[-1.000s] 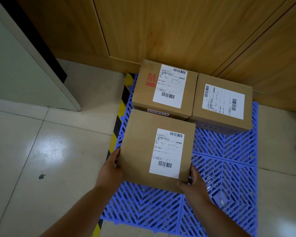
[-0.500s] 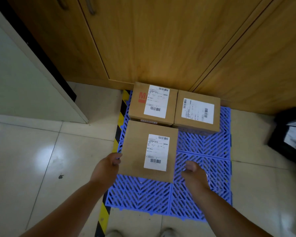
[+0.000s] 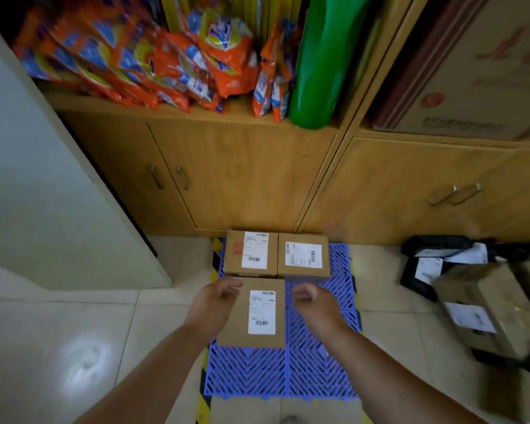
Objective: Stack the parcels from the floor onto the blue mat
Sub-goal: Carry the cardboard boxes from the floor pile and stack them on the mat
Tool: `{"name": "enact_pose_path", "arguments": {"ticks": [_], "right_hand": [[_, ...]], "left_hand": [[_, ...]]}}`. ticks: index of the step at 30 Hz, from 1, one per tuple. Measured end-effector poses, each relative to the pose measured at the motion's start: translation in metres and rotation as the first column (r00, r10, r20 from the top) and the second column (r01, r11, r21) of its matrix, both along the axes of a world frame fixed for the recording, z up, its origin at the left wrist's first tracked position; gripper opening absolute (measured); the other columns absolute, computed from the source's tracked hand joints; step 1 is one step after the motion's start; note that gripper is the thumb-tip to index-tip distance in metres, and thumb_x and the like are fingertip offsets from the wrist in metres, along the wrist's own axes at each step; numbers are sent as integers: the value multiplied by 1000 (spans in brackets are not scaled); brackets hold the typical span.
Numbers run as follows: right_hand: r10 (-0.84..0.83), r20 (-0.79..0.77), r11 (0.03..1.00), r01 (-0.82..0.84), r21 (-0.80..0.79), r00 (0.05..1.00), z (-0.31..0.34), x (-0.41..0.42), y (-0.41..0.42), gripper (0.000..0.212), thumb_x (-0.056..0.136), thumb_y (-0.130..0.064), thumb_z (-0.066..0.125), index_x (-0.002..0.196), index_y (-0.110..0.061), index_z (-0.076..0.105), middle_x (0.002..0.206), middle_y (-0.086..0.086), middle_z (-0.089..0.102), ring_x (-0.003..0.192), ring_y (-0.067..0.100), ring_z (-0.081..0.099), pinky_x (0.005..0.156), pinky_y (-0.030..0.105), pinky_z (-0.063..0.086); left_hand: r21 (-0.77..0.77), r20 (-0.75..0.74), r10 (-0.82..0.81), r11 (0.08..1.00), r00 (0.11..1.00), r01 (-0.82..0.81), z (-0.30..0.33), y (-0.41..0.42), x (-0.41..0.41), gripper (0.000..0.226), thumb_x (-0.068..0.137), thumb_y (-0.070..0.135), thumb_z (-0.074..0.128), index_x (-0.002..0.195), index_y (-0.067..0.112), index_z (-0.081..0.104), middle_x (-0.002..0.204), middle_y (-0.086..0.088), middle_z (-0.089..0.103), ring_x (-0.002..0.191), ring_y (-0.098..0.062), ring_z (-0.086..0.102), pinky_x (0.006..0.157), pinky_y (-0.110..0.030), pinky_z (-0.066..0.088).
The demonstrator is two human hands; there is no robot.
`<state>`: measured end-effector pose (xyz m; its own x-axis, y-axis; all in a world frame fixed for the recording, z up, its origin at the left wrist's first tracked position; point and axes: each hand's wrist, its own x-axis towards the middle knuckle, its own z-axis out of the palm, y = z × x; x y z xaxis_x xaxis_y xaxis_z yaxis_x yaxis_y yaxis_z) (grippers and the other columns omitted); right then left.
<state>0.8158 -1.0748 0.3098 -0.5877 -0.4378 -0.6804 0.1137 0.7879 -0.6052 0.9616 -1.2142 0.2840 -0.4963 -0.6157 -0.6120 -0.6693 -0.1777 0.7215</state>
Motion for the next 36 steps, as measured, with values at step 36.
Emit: {"name": "enact_pose_path", "arguments": {"ticks": [36], "right_hand": [[-554,-289,822,568,-44,781,323,51,504,13,90,-8,54,100,-9,63,88,7,52,73,14,47,59,20,36]], "left_hand": [[-134,-85,-799,602,596,787,294,388,-105,26,97,14,48,121,12,57,116,-7,59,100,-21,56,80,-31,46]]}}
